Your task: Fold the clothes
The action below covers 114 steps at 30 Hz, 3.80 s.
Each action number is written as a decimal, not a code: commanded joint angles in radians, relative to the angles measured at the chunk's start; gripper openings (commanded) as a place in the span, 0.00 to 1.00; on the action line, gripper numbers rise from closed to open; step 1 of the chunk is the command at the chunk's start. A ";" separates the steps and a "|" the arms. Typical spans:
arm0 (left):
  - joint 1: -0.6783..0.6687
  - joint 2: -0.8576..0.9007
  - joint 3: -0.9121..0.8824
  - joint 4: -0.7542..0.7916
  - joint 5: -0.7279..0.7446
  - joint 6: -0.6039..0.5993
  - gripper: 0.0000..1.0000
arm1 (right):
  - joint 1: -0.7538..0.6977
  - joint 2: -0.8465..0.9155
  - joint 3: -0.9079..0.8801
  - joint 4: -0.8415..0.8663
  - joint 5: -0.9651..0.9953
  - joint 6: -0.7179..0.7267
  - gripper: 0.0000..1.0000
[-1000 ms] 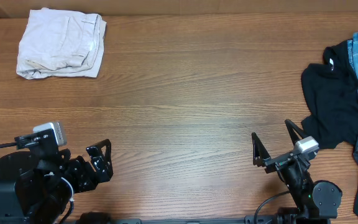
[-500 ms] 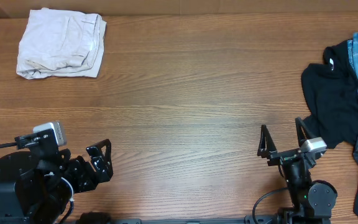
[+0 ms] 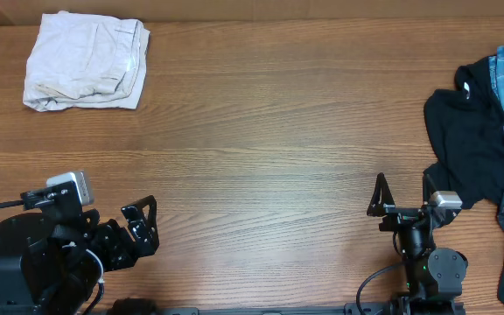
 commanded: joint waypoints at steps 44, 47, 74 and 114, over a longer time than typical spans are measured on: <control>-0.006 -0.461 -0.883 0.971 0.104 0.204 1.00 | 0.004 -0.009 -0.010 0.005 0.018 -0.007 1.00; -0.006 -0.538 -1.055 1.159 0.080 0.204 1.00 | 0.004 -0.009 -0.010 0.005 0.018 -0.007 1.00; 0.047 -0.733 -1.394 1.301 -0.042 0.306 1.00 | 0.004 -0.009 -0.010 0.005 0.018 -0.007 1.00; 0.047 -0.732 -1.394 1.301 -0.042 0.306 1.00 | 0.004 -0.009 -0.010 0.005 0.018 -0.007 1.00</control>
